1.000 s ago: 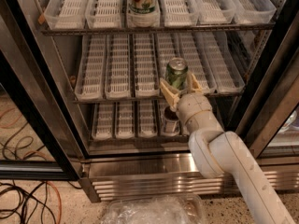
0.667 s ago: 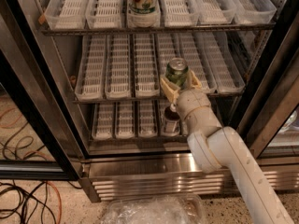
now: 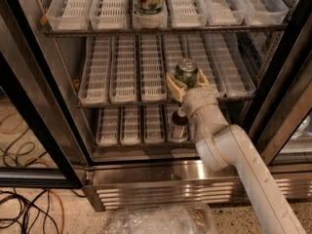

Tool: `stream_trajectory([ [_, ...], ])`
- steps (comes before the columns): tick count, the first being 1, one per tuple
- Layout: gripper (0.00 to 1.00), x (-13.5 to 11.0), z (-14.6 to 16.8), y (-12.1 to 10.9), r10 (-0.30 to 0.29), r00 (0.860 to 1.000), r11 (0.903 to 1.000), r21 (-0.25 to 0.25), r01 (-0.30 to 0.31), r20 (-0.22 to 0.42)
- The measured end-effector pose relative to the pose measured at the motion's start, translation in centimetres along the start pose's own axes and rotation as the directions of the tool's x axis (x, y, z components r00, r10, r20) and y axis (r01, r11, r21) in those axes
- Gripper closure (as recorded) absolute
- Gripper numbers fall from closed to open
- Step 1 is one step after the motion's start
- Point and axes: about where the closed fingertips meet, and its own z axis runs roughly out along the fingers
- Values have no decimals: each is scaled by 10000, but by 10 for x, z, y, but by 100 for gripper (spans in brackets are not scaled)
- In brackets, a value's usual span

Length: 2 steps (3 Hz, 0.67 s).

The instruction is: Pick green can from middle shelf of fridge

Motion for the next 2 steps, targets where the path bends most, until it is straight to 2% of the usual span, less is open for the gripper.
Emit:
stream_trajectory([
  [1,56,0,0,0,0,10000,10000,0,0,0],
  [2,79,0,0,0,0,10000,10000,0,0,0],
])
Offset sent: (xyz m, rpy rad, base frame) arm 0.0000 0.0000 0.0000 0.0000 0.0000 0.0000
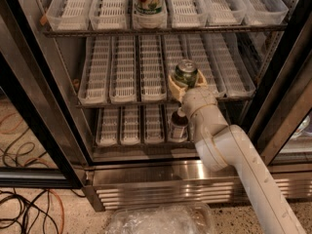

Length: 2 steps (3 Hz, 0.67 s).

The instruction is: Pick green can from middle shelf of fridge

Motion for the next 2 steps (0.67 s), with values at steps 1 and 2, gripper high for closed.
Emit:
stream_trajectory([
  [1,100,0,0,0,0,10000,10000,-1,0,1],
  [2,100,-2,0,1,4,10000,10000,-46,-4,35],
])
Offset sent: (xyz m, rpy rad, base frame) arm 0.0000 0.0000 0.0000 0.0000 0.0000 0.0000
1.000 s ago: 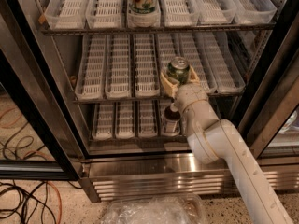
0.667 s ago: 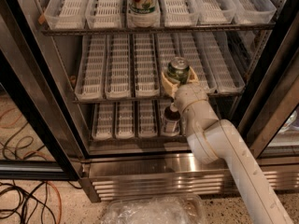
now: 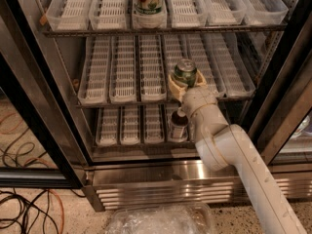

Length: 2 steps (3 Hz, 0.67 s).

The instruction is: Pick green can from middle shelf of fridge

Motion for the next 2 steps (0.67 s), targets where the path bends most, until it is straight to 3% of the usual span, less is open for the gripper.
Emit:
stream_trajectory([
  [2,100,-24,1,5,-31,9982,9997,-239,45,593],
])
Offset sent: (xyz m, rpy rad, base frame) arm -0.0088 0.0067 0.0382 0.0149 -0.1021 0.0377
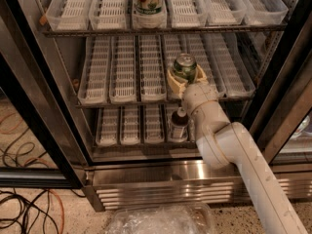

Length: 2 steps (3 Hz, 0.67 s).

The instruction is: Pick green can from middle shelf of fridge

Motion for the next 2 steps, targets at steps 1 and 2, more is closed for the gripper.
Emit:
stream_trajectory([
  [1,100,-15,1,4,36,9992,9998,-209,-28,395],
  [2,100,-29,-6,7,36,9982,9981,-623,2,606],
])
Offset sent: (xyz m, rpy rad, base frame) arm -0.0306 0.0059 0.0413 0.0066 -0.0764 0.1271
